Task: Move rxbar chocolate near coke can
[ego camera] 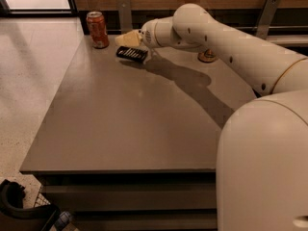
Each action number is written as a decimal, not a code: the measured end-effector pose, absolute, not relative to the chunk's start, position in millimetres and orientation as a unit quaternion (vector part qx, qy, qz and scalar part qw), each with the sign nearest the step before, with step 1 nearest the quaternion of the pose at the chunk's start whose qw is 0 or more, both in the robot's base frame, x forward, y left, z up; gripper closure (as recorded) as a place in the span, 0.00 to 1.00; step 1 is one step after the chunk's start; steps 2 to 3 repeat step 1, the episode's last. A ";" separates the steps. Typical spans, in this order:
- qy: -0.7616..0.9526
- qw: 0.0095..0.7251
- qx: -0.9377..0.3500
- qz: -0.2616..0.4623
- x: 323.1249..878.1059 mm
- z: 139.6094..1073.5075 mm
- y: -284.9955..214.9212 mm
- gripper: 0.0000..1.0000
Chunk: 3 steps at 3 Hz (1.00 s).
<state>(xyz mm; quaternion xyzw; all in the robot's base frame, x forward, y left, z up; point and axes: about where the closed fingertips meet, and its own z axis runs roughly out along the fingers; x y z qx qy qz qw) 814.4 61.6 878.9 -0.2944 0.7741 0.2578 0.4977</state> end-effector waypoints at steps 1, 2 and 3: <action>0.774 0.498 -0.294 0.258 814.4 878.7 61.8 0.00; 0.774 0.498 -0.294 0.258 814.4 878.7 61.8 0.00; 0.774 0.498 -0.294 0.258 814.4 878.7 61.8 0.00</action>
Offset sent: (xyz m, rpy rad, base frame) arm 0.0000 0.0000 0.0000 0.0000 0.0000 0.0000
